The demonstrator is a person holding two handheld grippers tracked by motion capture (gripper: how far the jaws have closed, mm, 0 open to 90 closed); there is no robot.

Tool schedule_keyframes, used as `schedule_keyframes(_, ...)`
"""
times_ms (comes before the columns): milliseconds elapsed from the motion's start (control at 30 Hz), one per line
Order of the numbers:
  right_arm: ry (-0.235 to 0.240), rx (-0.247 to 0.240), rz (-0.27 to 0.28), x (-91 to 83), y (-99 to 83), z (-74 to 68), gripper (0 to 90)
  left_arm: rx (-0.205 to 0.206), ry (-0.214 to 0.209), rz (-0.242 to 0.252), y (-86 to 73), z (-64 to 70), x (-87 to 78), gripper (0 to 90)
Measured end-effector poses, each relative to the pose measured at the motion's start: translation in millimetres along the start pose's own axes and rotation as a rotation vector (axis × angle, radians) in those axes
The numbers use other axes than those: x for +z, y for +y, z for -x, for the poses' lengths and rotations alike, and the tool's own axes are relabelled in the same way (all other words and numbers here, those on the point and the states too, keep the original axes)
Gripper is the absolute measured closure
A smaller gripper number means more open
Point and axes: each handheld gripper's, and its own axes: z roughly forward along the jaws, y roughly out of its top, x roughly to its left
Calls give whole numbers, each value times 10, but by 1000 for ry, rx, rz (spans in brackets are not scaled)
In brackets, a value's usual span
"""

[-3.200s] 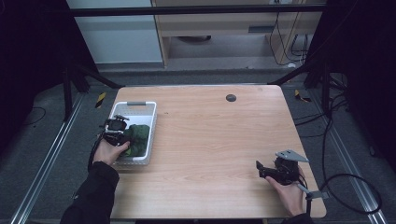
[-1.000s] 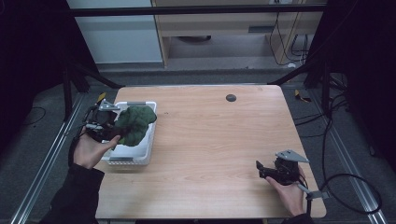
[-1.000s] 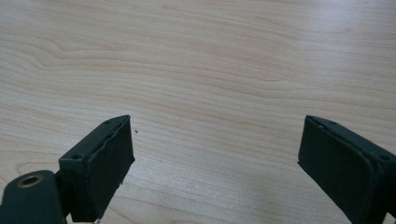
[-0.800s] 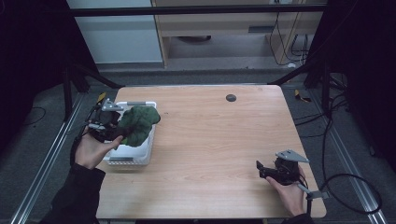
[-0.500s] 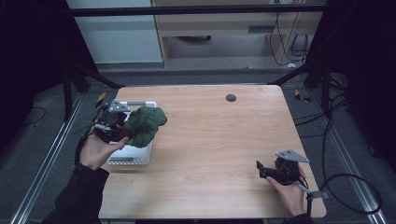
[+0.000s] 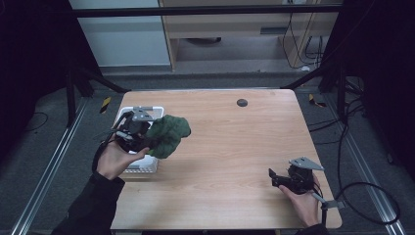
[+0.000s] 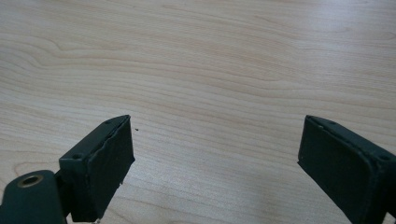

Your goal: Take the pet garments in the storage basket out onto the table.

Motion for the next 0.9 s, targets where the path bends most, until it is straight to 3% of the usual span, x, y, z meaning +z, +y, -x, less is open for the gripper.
schedule_keyframes(300, 3, -2, 1, -3, -1, 8, 108, 61, -60, -16, 103, 158, 136, 674)
schedule_keyframes(900, 2, 5, 1, -4, -4, 17, 112, 133, -131, -46, 199, 344, 348, 674)
